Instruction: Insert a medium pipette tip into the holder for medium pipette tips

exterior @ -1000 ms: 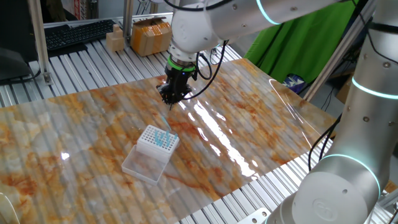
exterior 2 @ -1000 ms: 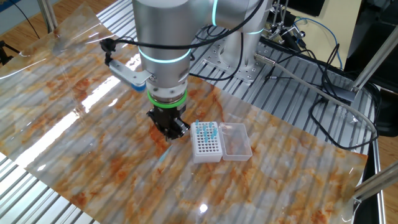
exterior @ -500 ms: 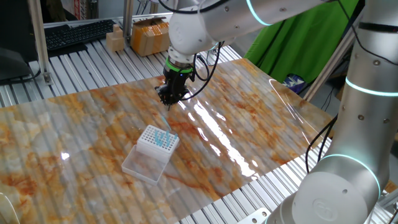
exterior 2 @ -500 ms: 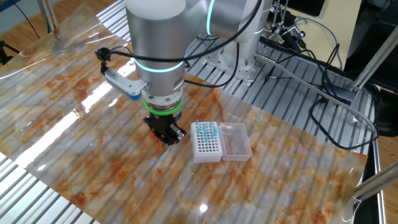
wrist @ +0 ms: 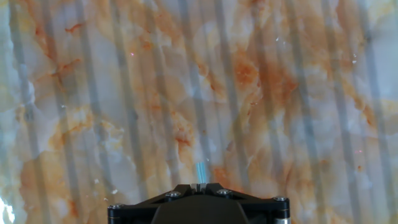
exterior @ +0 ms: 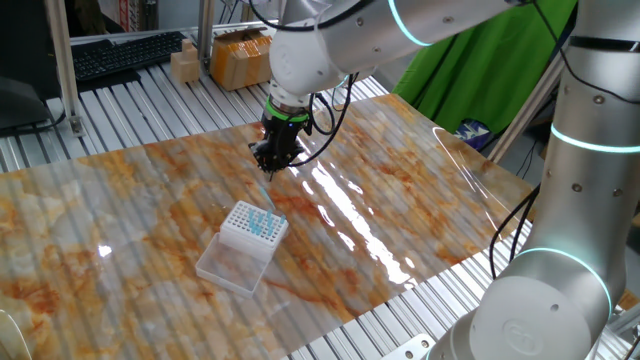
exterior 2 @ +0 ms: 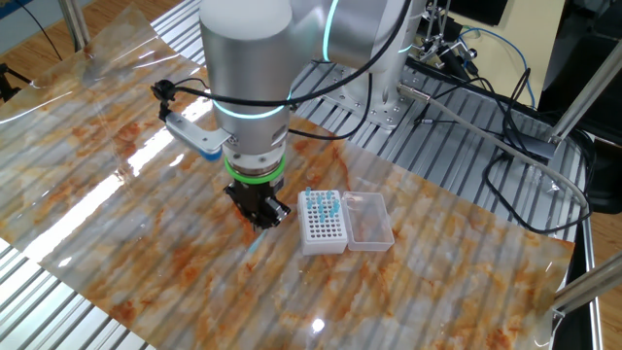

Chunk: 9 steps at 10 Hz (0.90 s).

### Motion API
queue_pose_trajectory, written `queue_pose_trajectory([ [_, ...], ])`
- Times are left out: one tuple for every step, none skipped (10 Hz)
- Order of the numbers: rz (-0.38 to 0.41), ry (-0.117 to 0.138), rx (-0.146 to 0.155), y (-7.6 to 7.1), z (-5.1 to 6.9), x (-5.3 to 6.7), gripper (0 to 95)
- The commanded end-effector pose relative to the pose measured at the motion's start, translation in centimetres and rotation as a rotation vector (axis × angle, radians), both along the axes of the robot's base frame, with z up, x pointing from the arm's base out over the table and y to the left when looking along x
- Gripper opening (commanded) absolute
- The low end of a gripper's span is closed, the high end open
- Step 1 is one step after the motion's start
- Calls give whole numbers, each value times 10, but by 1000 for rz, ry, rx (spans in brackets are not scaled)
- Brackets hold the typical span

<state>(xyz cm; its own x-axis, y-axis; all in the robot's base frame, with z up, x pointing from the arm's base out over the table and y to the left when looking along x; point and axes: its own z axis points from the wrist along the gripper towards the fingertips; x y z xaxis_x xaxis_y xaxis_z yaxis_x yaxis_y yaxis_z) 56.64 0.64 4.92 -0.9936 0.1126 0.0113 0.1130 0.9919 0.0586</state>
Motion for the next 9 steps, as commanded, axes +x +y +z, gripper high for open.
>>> queue_pose_trajectory([
  [-1, -1, -3, 0, -2, -1, 0],
  [-1, -2, -4, -1, -4, 0, 0],
  [-1, -2, -5, -1, -6, 0, 0],
  [1, -2, -5, -1, -9, 0, 0],
  [3, -3, -5, -2, -11, 1, 0],
  [5, -5, -5, -2, -13, 1, 0],
  [7, -8, -5, -2, -16, 1, 0],
  [9, -7, -7, -3, -16, 2, 0],
  [11, -6, -8, -3, -16, 2, 0],
])
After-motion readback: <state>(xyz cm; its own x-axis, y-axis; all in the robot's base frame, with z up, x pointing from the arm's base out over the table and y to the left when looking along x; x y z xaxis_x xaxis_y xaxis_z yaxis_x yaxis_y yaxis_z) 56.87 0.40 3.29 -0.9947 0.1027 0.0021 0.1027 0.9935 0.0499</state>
